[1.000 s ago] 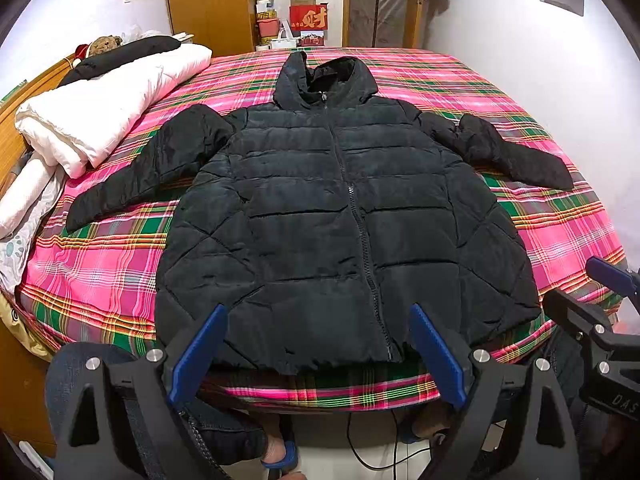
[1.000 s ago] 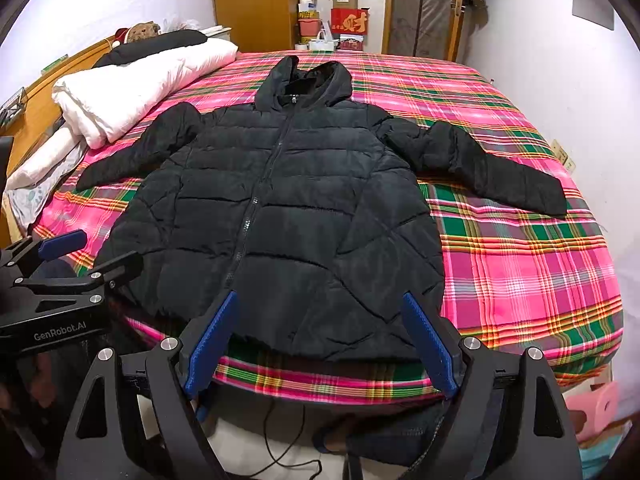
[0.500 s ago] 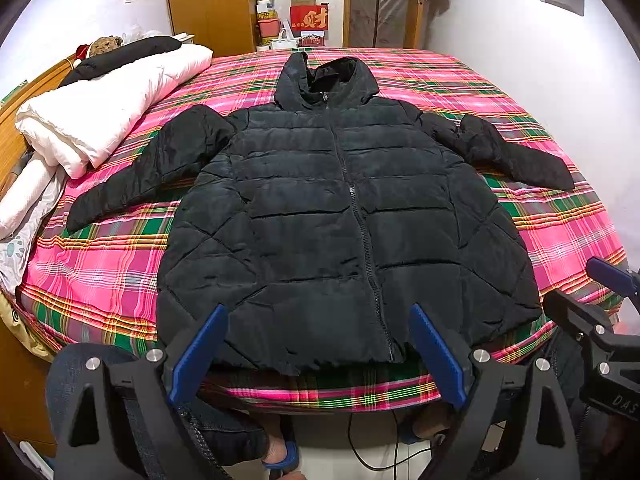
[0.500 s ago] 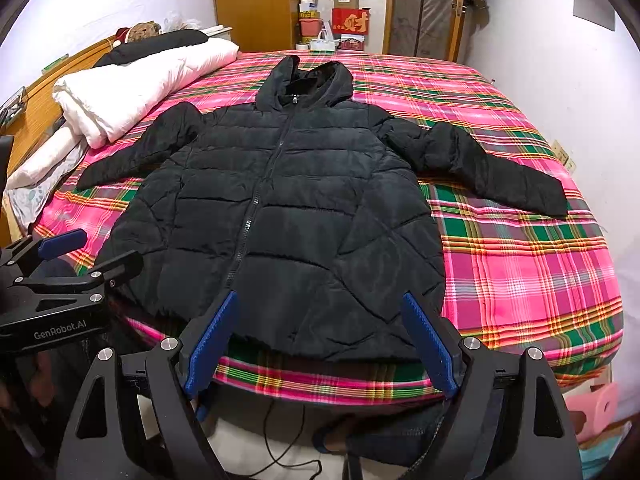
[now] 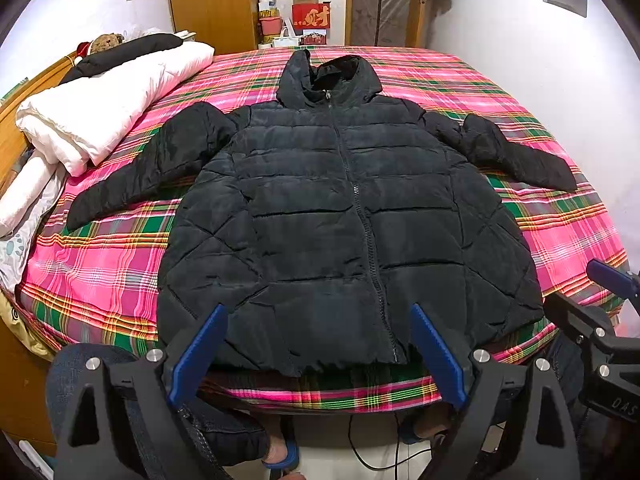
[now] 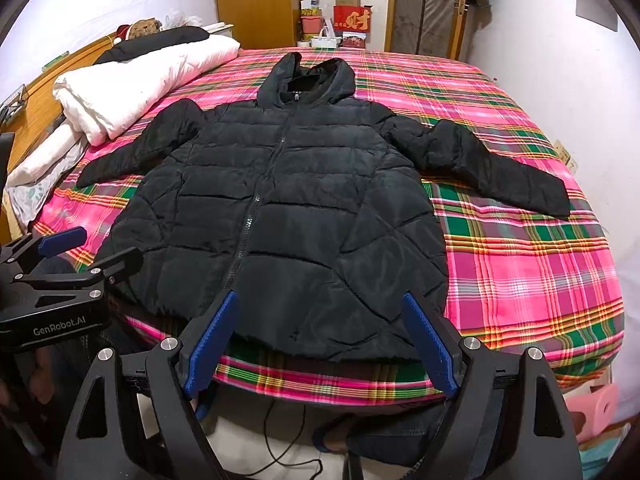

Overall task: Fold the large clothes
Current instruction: 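Grasp the black jacket's sleeve with the left gripper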

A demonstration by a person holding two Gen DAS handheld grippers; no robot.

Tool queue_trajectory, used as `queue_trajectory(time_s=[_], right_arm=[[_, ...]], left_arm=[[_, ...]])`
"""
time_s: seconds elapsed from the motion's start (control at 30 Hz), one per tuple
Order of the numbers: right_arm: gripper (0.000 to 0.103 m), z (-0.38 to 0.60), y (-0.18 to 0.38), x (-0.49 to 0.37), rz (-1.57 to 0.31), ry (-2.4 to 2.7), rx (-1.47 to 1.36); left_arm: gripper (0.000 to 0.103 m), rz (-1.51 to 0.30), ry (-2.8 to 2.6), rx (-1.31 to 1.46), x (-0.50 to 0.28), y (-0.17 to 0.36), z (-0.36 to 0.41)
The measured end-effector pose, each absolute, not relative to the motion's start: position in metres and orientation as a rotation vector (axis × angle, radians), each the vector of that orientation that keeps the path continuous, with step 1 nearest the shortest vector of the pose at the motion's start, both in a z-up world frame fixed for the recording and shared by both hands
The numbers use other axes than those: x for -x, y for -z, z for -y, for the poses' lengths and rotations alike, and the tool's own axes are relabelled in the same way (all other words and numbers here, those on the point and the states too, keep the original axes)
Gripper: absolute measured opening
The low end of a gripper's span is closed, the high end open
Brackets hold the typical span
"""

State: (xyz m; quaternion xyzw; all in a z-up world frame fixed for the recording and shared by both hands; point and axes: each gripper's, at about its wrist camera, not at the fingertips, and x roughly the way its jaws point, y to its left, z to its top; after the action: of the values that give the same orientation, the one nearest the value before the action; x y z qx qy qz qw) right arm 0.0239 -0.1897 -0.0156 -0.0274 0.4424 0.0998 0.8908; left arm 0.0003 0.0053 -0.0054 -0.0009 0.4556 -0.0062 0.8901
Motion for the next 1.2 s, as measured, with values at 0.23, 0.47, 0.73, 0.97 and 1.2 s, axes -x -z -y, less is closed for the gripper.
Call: queue_trajectory(time_s=[0.23, 0.47, 0.73, 0.97, 1.2], right_arm=[[0.083, 0.189, 0.019, -0.03, -0.933, -0.21, 0.059], [0.083, 0.184, 0.021, -0.046, -0.928, -0.227, 0.057], [0.083, 0.168, 0.023, -0.092, -0.917, -0.266, 0.047], [0.083, 0.151, 0.026, -0.139, -0.911, -0.287, 0.062], [0.083, 0.139, 0.04, -0.185, -0.935, -0.279, 0.098]], left_arm=[[0.093, -0.958, 0.014, 0.005, -0.007, 0.012, -0.01], [0.093, -0.964, 0.019, 0.027, -0.025, 0.016, -0.022], [0.093, -0.96, 0.003, 0.122, -0.066, 0.019, -0.063], [0.093, -0.928, -0.067, 0.194, -0.114, 0.019, -0.118], [0.072, -0.919, -0.214, 0.3, -0.165, 0.031, -0.198]])
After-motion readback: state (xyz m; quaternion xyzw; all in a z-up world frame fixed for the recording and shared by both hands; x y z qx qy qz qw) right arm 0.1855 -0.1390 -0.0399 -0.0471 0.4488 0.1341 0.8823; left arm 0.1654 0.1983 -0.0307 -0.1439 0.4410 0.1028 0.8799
